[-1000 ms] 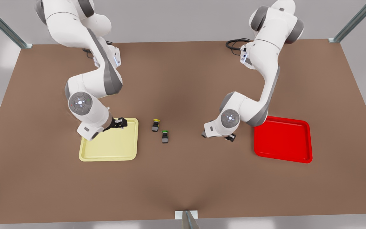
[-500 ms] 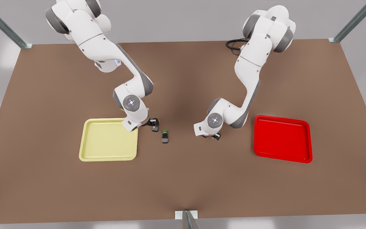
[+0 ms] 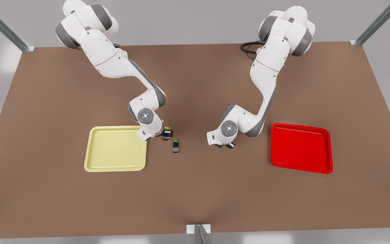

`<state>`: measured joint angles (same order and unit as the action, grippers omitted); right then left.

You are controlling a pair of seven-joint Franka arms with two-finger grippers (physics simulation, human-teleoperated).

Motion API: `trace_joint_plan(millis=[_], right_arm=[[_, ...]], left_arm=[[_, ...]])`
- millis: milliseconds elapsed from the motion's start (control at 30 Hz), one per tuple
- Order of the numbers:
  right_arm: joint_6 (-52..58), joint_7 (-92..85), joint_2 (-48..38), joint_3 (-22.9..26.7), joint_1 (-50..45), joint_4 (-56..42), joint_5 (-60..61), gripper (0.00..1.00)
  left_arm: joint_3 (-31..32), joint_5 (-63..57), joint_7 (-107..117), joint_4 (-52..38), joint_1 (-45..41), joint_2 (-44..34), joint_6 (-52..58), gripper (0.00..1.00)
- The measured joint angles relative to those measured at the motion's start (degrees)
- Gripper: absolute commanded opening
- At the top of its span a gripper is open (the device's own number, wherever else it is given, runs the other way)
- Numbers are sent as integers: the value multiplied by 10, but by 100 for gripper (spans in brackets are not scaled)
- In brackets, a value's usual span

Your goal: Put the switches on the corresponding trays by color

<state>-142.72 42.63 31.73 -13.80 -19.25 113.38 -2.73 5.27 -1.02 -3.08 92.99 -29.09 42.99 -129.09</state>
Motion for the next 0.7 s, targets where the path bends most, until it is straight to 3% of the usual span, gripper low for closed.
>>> trace_joint_plan(millis=[167, 467, 533, 700], right_arm=[[-18, 4, 22, -8, -3, -3, 0, 84], [-58, 3, 31, -9, -3, -3, -8, 78], [-55, 4, 32, -9, -3, -4, -8, 70], [-54, 4, 31, -9, -3, -4, -8, 66]], left_arm=[[0, 0, 0, 0, 0, 1, 0, 49], [0, -24, 2, -1, 0, 8, -8, 52], [0, -31, 1, -1, 0, 2, -1, 52], [-11, -46, -1, 1, 2, -45, 56, 53]])
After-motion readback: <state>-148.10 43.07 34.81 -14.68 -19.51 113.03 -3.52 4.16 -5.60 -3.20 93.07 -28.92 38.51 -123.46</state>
